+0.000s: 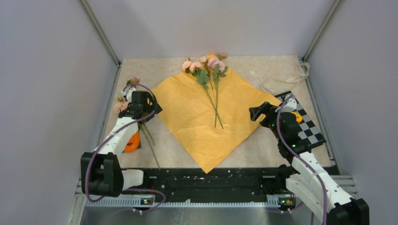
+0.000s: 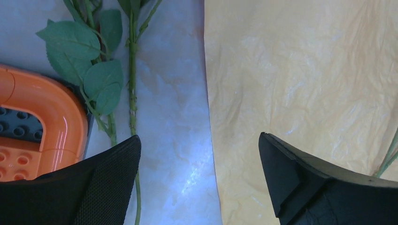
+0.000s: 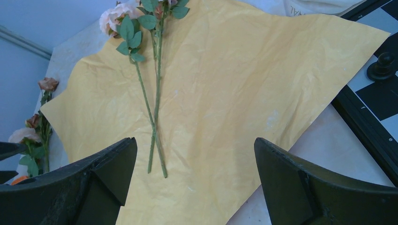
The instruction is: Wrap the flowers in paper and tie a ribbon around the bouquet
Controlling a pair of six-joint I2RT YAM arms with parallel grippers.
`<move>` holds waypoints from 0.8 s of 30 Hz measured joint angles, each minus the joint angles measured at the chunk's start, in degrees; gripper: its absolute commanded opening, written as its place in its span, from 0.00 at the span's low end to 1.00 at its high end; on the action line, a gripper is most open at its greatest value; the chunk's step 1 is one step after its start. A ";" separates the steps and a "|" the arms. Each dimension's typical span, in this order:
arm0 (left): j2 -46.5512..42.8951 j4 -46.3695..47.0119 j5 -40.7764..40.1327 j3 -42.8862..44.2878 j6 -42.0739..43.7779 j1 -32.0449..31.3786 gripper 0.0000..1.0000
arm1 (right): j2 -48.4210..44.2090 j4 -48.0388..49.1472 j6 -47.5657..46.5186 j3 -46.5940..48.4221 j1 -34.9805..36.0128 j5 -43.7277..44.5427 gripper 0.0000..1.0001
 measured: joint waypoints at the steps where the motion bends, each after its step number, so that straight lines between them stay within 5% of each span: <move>1: 0.92 1.44 -0.61 0.00 -0.17 0.22 0.99 | 0.20 -0.02 0.00 0.00 0.00 -0.26 0.99; 5: 6.08 5.38 -2.84 0.70 0.20 2.54 0.95 | 0.26 0.13 -0.02 0.00 0.00 -0.46 0.99; 13: 22.56 6.47 -3.98 11.28 1.90 8.37 0.73 | 0.35 0.37 -0.07 0.00 0.00 -0.15 0.99; 24: 29.18 4.79 -5.18 14.01 3.69 9.84 0.49 | 1.46 0.70 -0.15 0.00 0.00 0.46 0.99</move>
